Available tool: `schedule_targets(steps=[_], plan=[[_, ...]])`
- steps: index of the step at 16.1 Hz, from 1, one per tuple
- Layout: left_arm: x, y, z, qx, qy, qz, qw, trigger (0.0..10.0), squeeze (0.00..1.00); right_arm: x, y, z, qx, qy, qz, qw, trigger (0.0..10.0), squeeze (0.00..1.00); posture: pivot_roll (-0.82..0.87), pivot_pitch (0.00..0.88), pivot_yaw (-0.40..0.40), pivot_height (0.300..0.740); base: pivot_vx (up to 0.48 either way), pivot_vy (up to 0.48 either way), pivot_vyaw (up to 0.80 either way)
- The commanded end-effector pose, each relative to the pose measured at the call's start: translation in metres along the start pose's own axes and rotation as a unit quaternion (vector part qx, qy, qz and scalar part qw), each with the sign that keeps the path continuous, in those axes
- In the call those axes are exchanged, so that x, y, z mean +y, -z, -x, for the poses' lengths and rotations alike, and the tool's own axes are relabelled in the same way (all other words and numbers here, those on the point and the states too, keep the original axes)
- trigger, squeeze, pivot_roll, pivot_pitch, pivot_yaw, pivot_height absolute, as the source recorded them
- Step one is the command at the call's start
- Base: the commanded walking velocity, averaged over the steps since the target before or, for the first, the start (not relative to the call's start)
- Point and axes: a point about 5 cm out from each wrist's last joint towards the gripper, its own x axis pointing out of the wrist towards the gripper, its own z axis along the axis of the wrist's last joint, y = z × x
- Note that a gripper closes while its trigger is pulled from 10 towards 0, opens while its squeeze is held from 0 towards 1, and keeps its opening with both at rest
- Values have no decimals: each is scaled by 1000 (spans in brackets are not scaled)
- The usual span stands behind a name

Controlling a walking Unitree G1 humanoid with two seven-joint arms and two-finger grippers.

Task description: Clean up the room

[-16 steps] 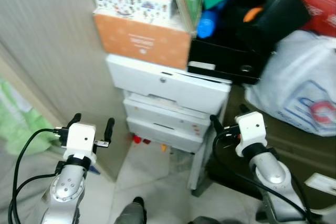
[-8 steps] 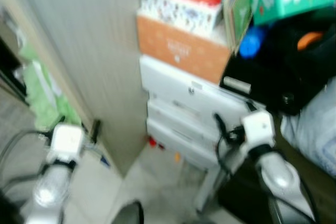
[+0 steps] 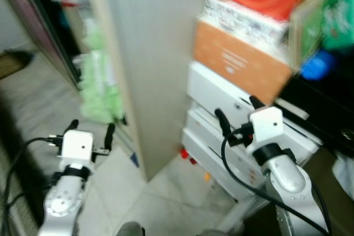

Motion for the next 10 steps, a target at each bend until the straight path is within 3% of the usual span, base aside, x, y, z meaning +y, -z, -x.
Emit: schedule_targets(steps=[1, 2, 4, 5, 7, 10], plan=[[4, -1, 3, 1, -14, -4, 1000, 10000, 0, -4, 5, 3, 17, 28, -11, 999, 10000, 0, -65, 39, -48, 740, 0, 0, 800], [6, 0, 2, 3, -17, -5, 1000, 10000, 0, -4, 8, 3, 19, 46, 0, 999, 10000, 0, -65, 37, -51, 740, 0, 0, 800], [7, 2, -1, 8, -17, -5, 1000, 10000, 0, -7, 19, 6, 42, 69, -27, 996, 10000, 0, -76, 39, -49, 740, 0, 0, 800], [5, 1, -5, 9, -12, -1, 1000, 10000, 0, -4, 18, 7, 38, 52, -24, 998, 10000, 0, -80, 45, -46, 740, 0, 0, 419], [3, -1, -8, 6, -2, 3, 1000, 10000, 0, -2, 18, 8, 37, 34, -16, 999, 10000, 0, -82, 56, -46, 740, 0, 0, 0], [3, -2, -8, 6, 0, 3, 1000, 10000, 0, -3, 22, 8, 39, 41, -25, 998, 10000, 0, -75, 66, -44, 740, 0, 270, 0]])
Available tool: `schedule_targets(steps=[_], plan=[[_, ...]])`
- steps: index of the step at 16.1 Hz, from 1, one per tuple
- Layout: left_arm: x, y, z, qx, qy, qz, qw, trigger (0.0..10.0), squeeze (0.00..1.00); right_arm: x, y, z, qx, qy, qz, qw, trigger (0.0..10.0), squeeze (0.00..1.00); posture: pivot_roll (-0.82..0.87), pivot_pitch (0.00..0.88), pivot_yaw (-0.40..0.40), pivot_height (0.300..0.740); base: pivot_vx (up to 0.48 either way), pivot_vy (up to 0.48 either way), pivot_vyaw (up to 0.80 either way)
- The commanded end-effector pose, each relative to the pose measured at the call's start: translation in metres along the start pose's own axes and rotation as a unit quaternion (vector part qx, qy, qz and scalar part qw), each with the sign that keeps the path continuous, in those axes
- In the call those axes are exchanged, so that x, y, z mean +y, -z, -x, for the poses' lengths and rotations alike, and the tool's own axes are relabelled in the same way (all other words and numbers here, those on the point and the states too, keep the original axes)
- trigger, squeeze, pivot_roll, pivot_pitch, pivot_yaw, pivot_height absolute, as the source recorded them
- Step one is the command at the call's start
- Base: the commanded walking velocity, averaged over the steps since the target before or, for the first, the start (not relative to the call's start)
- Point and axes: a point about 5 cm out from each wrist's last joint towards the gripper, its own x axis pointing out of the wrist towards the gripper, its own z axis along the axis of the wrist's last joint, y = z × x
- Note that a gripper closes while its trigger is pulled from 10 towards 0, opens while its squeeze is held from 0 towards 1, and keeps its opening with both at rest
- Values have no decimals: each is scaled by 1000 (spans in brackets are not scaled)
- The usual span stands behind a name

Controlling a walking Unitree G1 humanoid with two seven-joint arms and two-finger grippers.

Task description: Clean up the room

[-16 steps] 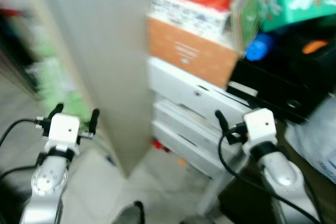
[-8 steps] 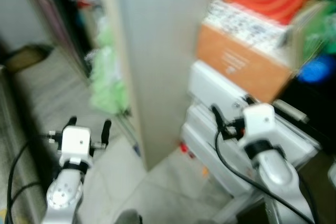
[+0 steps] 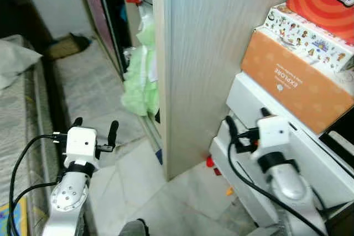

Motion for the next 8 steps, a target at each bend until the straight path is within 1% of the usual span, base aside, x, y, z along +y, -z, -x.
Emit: schedule_targets(steps=[1, 2, 3, 7, 8], plan=[[1, 1, 1, 6, 1, -1, 1000, 10000, 0, -3, 2, 0, 2, 1, -4, 1000, 10000, 0, -72, 68, -43, 740, 0, 281, 0], [1, 1, 2, 7, 3, -2, 1000, 10000, 0, 0, 2, -2, -1, -9, 7, 1000, 10000, 0, -60, 73, -41, 740, 0, 274, 0], [1, 0, 2, 5, 5, -7, 1000, 10000, 0, 1, 1, -3, -3, -13, 4, 1000, 10000, 0, -57, 75, -41, 740, 0, 0, 0], [1, -2, 1, 3, 7, -13, 1000, 10000, 0, 1, -3, -9, -16, -25, 13, 999, 10000, 0, -55, 80, -38, 740, 0, 0, 800], [-4, -2, 0, 4, 20, -8, 1000, 10000, 0, -3, -5, -16, -25, -27, 16, 999, 10000, 0, -52, 81, -36, 740, 0, 0, 800]])
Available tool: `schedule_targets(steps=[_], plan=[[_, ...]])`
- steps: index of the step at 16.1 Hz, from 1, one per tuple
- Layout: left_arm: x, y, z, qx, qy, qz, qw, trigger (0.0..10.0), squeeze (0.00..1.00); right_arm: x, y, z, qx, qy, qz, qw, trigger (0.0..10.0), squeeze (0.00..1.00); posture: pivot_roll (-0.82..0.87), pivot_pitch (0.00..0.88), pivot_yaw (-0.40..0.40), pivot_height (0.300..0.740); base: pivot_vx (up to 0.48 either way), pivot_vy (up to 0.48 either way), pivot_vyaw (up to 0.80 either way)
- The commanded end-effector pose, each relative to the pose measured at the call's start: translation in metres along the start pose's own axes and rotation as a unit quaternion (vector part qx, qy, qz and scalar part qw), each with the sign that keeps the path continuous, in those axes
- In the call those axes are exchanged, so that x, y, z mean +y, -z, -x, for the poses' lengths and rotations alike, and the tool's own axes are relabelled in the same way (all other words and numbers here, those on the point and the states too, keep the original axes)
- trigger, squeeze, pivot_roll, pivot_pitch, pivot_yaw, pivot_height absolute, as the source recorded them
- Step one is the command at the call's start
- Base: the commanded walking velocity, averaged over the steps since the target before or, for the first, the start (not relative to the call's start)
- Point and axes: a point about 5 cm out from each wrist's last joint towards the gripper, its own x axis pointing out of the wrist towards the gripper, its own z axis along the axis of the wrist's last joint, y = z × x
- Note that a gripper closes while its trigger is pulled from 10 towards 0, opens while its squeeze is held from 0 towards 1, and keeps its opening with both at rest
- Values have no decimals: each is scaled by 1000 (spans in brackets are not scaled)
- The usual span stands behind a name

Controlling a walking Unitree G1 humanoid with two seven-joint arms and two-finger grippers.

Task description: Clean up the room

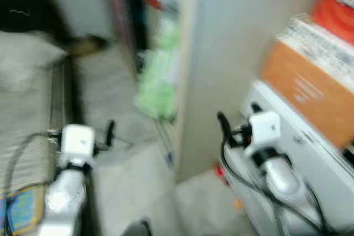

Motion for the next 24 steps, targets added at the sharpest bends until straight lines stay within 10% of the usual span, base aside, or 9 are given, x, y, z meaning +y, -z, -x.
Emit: schedule_targets(steps=[1, 13, 24], plan=[[1, -1, 0, 0, 4, -11, 1000, 10000, 0, -3, -3, -6, -9, 6, -9, 1000, 10000, 0, -52, 81, -36, 740, 0, 0, 800], [-2, 3, -1, 12, 4, 3, 1000, 10000, 0, 14, 20, 7, 46, -129, -23, 990, 10000, 0, -46, 77, -54, 740, 0, 0, 800], [-5, 8, -14, 17, 26, 31, 999, 10000, 0, 2, 3, -17, -15, -40, -24, 999, 10000, 0, -56, 81, -54, 740, 0, 0, 800]])
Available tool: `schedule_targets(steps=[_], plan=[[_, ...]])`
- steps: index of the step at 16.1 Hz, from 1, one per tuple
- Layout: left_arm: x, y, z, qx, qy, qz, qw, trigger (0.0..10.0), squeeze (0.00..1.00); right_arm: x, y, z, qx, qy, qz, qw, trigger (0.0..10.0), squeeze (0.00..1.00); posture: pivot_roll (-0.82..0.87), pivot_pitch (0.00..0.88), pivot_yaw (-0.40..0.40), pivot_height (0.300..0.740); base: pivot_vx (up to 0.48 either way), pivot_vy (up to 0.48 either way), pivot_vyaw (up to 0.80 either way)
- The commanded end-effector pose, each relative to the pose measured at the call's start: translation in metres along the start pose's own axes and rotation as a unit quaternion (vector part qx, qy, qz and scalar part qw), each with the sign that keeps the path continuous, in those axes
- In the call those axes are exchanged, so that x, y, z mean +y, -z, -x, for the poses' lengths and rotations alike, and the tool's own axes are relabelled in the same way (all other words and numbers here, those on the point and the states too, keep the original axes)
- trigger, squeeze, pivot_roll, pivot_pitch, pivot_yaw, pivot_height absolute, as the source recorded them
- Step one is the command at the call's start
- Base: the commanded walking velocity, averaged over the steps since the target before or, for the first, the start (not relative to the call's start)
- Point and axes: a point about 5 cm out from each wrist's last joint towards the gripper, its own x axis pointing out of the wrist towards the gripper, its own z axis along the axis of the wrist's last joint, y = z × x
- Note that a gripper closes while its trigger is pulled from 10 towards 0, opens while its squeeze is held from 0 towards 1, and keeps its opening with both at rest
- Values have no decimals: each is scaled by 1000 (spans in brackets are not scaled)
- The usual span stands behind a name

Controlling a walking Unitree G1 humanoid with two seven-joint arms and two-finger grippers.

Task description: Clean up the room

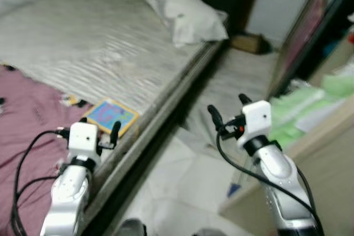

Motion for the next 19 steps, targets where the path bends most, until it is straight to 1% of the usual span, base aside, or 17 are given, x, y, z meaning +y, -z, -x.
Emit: schedule_targets(steps=[1, 3, 6, 9, 11, 14, 16, 18, 19], plan=[[-1, -1, 0, -2, 0, 3, 1000, 10000, 0, -3, 1, 0, -1, 8, 0, 1000, 10000, 0, -56, 81, -54, 740, 0, 0, 800], [-3, -4, 0, -6, -5, 12, 1000, 10000, 0, 0, 5, 2, 0, 13, -11, 1000, 10000, 0, -48, 76, -43, 740, 0, 0, 800], [-3, -5, 1, -8, -15, 16, 1000, 10000, 0, 1, 14, -1, 7, 42, -30, 999, 10000, 0, -44, 71, -28, 740, 0, 0, 800], [-4, -6, 0, -10, -13, 14, 1000, 10000, 0, 1, 13, -5, 3, 51, -29, 998, 10000, 0, -43, 68, -25, 740, 0, 0, 800], [-6, -9, -2, -14, -9, 13, 1000, 10000, 0, -3, 14, -6, 4, 62, -25, 998, 10000, 0, -42, 66, -26, 740, 0, 0, 800], [-6, -9, -1, -14, -15, 13, 1000, 10000, 0, -6, 16, -4, 5, 69, -23, 997, 10000, 0, -39, 67, -29, 740, 0, 0, 800], [-3, -9, 2, -14, -29, 14, 999, 10000, 0, -9, 18, 2, 10, 76, -21, 997, 10000, 0, -36, 65, -32, 740, 0, 0, 800], [-4, -9, 3, -13, -23, 13, 1000, 10000, 0, -10, 20, 3, 12, 73, -19, 997, 10000, 0, -36, 63, -34, 740, 0, 0, 800], [-5, -9, 4, -15, -12, 8, 1000, 10000, 0, -10, 20, 3, 12, 71, -18, 997, 10000, 0, -35, 62, -34, 740, 0, 0, 800]])
